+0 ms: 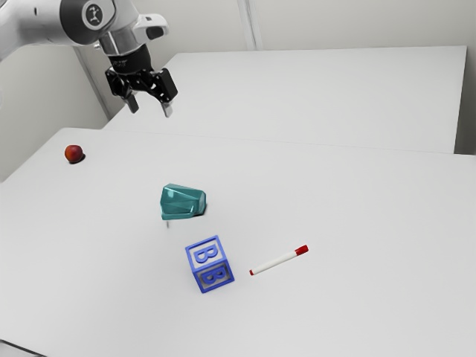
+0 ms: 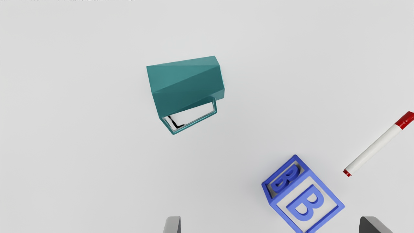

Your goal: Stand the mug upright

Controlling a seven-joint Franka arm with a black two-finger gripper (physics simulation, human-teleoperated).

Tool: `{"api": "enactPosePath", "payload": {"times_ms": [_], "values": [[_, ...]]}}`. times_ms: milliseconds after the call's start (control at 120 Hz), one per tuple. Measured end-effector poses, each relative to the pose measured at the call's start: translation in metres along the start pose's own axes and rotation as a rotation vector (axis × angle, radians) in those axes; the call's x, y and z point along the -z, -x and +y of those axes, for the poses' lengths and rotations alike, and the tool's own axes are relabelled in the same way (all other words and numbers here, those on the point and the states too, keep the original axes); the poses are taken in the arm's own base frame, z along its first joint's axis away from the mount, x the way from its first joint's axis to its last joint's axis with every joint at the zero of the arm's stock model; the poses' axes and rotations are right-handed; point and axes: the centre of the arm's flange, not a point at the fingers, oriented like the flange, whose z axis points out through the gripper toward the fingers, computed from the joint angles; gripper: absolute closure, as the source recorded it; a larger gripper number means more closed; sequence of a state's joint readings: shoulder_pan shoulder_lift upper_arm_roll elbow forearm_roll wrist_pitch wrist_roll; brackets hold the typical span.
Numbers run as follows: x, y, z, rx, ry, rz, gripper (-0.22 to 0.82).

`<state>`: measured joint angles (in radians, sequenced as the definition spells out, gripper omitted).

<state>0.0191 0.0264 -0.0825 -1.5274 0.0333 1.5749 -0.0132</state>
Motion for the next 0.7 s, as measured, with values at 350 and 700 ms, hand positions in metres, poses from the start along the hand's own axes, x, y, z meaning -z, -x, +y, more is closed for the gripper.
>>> {"api": "enactPosePath", "payload": {"times_ms": [350,700], "values": [[0.003,0.004,0.010,-0.015,0.002,-0.007,0.00],[-0.008,0.022,0.011,0.020,0.057,-0.042,0.00]]}}
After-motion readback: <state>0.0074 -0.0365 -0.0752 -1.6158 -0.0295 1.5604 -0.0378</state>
